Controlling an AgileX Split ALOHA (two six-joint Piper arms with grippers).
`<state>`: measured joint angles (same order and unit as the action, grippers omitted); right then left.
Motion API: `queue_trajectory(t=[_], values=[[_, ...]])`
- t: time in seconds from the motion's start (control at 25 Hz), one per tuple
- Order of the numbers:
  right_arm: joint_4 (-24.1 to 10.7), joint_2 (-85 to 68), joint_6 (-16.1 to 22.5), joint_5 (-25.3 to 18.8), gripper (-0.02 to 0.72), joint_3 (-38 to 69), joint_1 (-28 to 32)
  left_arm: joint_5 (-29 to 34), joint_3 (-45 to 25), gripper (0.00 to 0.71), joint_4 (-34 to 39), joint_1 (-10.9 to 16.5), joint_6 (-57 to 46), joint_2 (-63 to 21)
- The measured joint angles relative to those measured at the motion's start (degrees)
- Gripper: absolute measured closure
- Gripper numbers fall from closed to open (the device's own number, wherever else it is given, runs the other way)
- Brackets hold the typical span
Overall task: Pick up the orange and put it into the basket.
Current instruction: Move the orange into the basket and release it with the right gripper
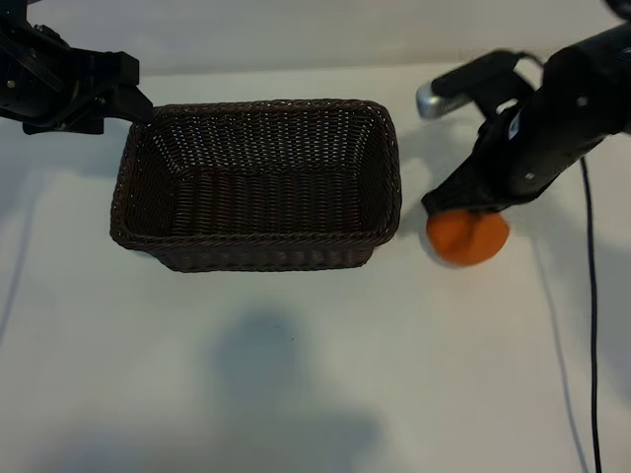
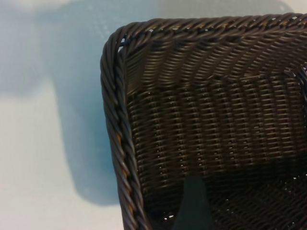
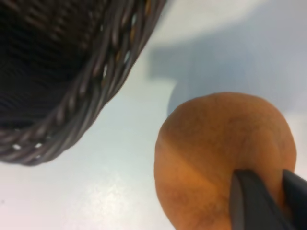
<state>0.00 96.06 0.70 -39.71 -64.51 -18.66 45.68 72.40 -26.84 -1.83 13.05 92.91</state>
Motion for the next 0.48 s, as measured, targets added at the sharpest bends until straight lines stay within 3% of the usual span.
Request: queue_trajectory(t=[0.48], values=[[0.75, -9.08, 1.15, -3.48, 0.592, -10.61, 0.0, 0.15, 0.0, 0.12, 0.0, 0.0, 0.0, 0.0]])
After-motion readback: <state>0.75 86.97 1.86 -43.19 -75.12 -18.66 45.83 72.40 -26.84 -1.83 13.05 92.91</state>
